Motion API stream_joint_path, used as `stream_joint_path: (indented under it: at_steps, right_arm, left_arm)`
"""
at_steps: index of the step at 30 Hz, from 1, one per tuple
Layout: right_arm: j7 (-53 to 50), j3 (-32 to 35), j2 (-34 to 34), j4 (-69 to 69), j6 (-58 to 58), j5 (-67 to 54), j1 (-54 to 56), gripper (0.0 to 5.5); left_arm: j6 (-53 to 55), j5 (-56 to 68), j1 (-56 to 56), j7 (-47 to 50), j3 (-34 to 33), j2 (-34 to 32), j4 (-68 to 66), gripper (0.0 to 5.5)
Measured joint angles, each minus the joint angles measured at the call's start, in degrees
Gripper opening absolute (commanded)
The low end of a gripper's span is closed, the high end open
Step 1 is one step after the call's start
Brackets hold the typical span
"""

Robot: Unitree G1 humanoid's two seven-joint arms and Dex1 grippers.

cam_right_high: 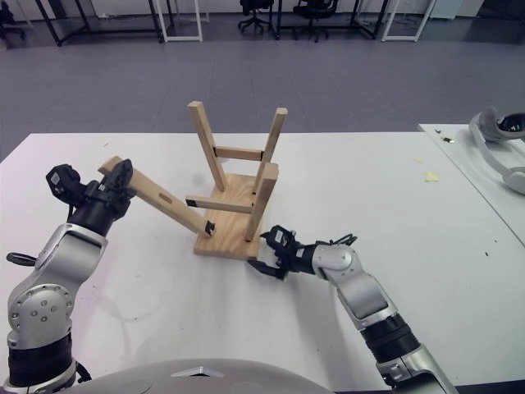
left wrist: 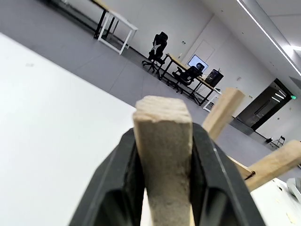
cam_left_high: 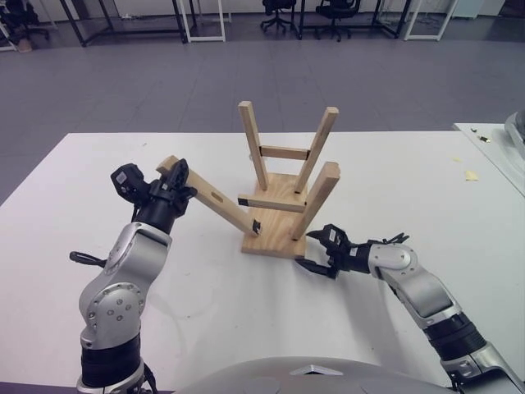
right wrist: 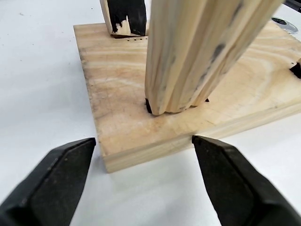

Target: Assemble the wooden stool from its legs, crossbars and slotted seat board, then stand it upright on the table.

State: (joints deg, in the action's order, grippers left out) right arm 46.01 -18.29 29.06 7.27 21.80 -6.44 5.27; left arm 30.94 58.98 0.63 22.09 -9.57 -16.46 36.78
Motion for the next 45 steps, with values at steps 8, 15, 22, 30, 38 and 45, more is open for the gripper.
stream_joint_path:
  at_steps: [8, 15, 22, 30, 38, 45]
  right_arm:
    - [-0.35, -0.02, 0.51, 5.07, 2.25, 0.92, -0.83, 3.84]
    - [-2.79, 6.22, 1.66, 13.74, 6.32, -2.12, -3.01, 3.84]
    - [-9.19, 19.47, 1.73, 25.58, 13.38, -8.01, -6.65, 3.84]
    - [-22.05, 28.89, -3.2, 30.91, 15.72, -13.58, 5.05, 3.84]
    - [-36.28, -1.65, -11.77, 30.63, 26.35, 1.18, 32.08, 3.84]
    - [-34.69, -20.75, -9.01, 22.45, 38.45, 11.3, 31.46, 3.84]
  left_arm:
    - [1.37, -11.36, -0.44, -1.14, 7.7, 0.11, 5.56, 1.02]
    - [4.54, -17.12, 0.02, -0.79, 11.75, 0.38, 7.84, 1.02]
    - [11.07, -21.21, 4.79, 1.31, 14.4, 3.0, 7.91, 1.02]
    - [16.09, -22.87, 9.28, 1.12, 12.51, 6.31, 5.4, 1.02]
    - [16.08, -27.02, 9.85, -0.9, 14.51, 8.22, 4.52, 1.02]
    - [16.06, -32.83, 10.19, -1.56, 19.64, 9.2, 4.44, 1.03]
